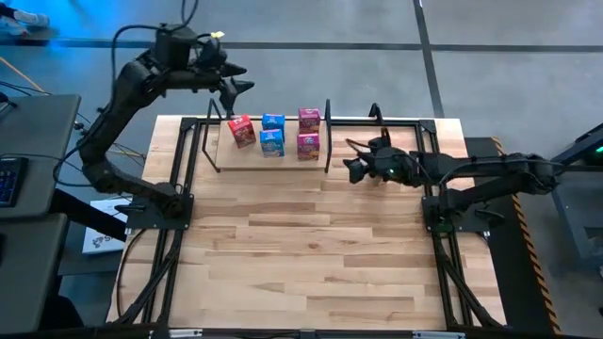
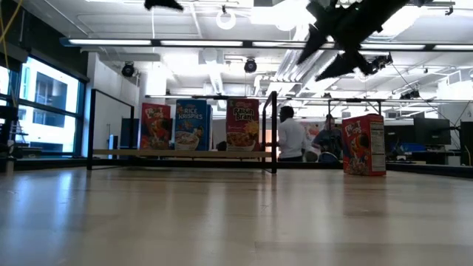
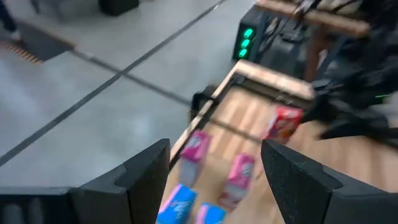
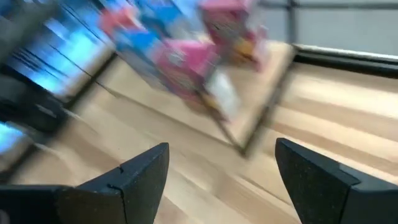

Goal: Stack cereal on shelf
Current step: Put the red cereal box on the shelf aligned with the other red cereal box

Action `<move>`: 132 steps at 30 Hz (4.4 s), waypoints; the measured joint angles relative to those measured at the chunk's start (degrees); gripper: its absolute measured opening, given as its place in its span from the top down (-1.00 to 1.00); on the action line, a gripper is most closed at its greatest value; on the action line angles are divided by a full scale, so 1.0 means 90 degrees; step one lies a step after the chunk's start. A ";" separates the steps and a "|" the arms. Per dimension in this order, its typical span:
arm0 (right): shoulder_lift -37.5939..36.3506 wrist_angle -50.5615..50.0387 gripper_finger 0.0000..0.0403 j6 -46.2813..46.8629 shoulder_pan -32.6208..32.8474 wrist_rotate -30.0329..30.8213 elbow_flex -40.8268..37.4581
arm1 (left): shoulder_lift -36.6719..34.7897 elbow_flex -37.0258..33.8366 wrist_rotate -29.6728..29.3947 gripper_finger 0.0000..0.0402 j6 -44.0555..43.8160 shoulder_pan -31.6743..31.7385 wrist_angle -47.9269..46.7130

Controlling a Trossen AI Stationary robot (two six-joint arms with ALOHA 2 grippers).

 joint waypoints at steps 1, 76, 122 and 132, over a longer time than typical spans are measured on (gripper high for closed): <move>0.0023 -0.0593 -0.42 -0.0016 -0.0084 -0.0039 0.0198 | -0.0126 -0.0002 -0.0008 -0.21 -0.0091 -0.0110 0.0046; -0.0628 -0.3067 0.41 -0.1170 -0.0393 -0.3219 0.0606 | -0.2817 -0.6591 -0.1634 -0.21 -0.2909 -0.4615 0.6806; 0.1286 -0.1124 0.45 -0.1386 0.2142 -0.2898 0.2287 | 0.0856 -0.4928 -0.1748 -0.65 -0.2674 -0.5892 0.6525; 0.1303 -0.0730 0.45 -0.1683 0.2081 -0.2644 0.2285 | 0.1044 -0.4932 -0.1348 -0.65 -0.2896 -0.6014 0.6774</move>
